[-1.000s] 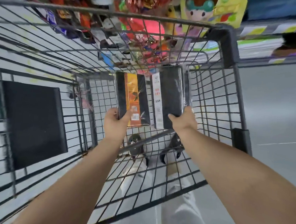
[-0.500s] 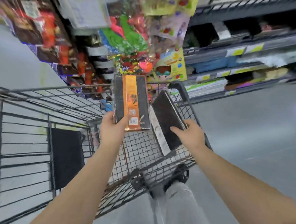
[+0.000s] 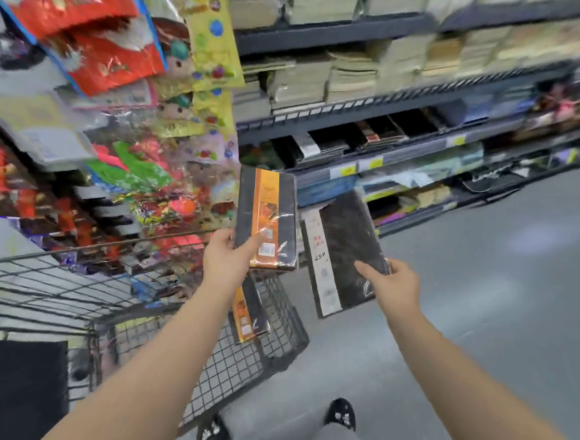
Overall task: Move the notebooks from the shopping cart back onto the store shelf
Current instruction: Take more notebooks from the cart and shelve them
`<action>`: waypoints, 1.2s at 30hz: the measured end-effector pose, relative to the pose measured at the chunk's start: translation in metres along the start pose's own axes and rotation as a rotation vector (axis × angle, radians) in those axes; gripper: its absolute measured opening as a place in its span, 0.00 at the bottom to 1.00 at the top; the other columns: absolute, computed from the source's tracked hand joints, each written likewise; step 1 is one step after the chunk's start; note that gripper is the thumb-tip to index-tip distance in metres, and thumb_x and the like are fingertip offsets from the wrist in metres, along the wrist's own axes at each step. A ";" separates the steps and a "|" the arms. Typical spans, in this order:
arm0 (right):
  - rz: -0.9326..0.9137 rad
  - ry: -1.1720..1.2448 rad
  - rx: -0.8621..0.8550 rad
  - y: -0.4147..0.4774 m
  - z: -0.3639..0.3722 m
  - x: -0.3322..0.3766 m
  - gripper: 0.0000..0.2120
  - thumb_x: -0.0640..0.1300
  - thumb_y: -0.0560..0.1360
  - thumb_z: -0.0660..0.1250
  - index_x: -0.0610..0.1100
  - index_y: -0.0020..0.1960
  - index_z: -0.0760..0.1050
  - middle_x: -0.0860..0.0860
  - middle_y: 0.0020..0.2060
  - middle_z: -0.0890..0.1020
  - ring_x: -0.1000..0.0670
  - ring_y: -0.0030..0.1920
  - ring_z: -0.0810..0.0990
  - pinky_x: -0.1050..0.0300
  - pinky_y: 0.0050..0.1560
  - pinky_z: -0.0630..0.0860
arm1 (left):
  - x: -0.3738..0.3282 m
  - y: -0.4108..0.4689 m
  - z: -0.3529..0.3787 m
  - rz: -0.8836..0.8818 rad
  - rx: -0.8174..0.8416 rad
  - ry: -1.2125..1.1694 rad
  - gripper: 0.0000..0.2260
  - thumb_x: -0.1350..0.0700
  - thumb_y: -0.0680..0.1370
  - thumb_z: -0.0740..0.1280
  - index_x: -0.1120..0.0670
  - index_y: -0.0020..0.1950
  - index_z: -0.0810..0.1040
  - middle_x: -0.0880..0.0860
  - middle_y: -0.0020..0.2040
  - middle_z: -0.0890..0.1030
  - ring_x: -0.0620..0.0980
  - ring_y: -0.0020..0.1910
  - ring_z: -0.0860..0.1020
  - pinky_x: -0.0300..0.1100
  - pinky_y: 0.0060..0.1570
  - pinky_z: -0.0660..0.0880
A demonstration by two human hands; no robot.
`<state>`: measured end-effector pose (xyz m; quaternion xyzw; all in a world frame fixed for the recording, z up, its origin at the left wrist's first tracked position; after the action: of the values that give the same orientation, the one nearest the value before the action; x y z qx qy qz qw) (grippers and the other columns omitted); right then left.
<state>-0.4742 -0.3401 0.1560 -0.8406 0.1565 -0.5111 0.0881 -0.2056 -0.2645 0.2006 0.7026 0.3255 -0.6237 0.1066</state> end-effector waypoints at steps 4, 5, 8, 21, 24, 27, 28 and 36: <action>0.014 0.029 -0.025 0.044 -0.065 -0.011 0.19 0.58 0.59 0.76 0.43 0.37 0.79 0.46 0.34 0.83 0.45 0.35 0.80 0.49 0.41 0.77 | -0.012 -0.006 0.083 -0.006 0.028 -0.045 0.06 0.53 0.72 0.74 0.52 0.44 0.79 0.49 0.42 0.83 0.46 0.40 0.81 0.42 0.45 0.76; 0.024 0.038 -0.031 0.056 -0.079 -0.015 0.22 0.60 0.57 0.75 0.42 0.38 0.79 0.45 0.34 0.84 0.46 0.35 0.80 0.48 0.41 0.78 | -0.015 -0.007 0.102 -0.011 0.029 -0.050 0.05 0.55 0.72 0.74 0.51 0.43 0.80 0.49 0.42 0.83 0.47 0.41 0.82 0.40 0.44 0.76; 0.048 0.038 -0.040 0.089 -0.118 -0.028 0.20 0.58 0.58 0.75 0.42 0.39 0.79 0.46 0.35 0.84 0.44 0.38 0.83 0.47 0.42 0.79 | -0.022 -0.008 0.152 -0.015 0.061 -0.037 0.03 0.57 0.73 0.73 0.53 0.41 0.80 0.49 0.38 0.83 0.43 0.35 0.80 0.31 0.34 0.75; 0.152 0.083 -0.083 0.219 -0.175 -0.030 0.20 0.53 0.65 0.76 0.41 0.48 0.77 0.45 0.43 0.82 0.43 0.44 0.81 0.49 0.49 0.78 | -0.039 0.039 0.280 -0.120 0.075 -0.011 0.07 0.54 0.73 0.73 0.52 0.41 0.75 0.49 0.39 0.83 0.41 0.32 0.80 0.32 0.28 0.73; 0.170 0.110 -0.073 0.257 -0.177 -0.022 0.16 0.51 0.66 0.76 0.42 0.46 0.76 0.45 0.42 0.82 0.44 0.44 0.80 0.49 0.49 0.78 | -0.042 0.071 0.312 -0.124 0.060 -0.015 0.09 0.54 0.74 0.73 0.52 0.39 0.74 0.51 0.39 0.82 0.42 0.31 0.77 0.34 0.28 0.69; 0.179 0.132 -0.070 0.298 -0.179 -0.012 0.13 0.50 0.66 0.76 0.43 0.41 0.76 0.46 0.39 0.82 0.44 0.42 0.80 0.50 0.48 0.78 | -0.044 0.100 0.344 -0.175 0.058 -0.041 0.09 0.52 0.73 0.73 0.54 0.43 0.74 0.50 0.39 0.81 0.43 0.31 0.75 0.36 0.29 0.66; 0.186 0.137 -0.066 0.310 -0.180 -0.008 0.14 0.50 0.65 0.77 0.43 0.41 0.76 0.46 0.39 0.81 0.44 0.43 0.80 0.50 0.49 0.78 | -0.045 0.108 0.354 -0.188 0.053 -0.040 0.09 0.52 0.73 0.73 0.54 0.42 0.74 0.49 0.38 0.80 0.42 0.30 0.74 0.36 0.29 0.65; 0.308 0.268 0.033 0.413 -0.178 0.012 0.44 0.62 0.53 0.78 0.39 0.62 0.74 0.45 0.58 0.80 0.43 0.57 0.80 0.45 0.61 0.76 | -0.066 0.169 0.408 -0.235 0.070 0.022 0.14 0.47 0.71 0.73 0.56 0.46 0.78 0.52 0.41 0.83 0.51 0.37 0.78 0.44 0.39 0.71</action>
<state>-0.6980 -0.7284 0.1215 -0.7298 0.2850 -0.6012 0.1571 -0.4355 -0.6417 0.1381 0.6697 0.3848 -0.6351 0.0045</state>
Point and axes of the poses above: each hand's wrist, its own y-axis towards the middle knuckle, its own z-axis out of the palm, x = y × z, the point moved 3 cm from there along y, towards the middle knuckle
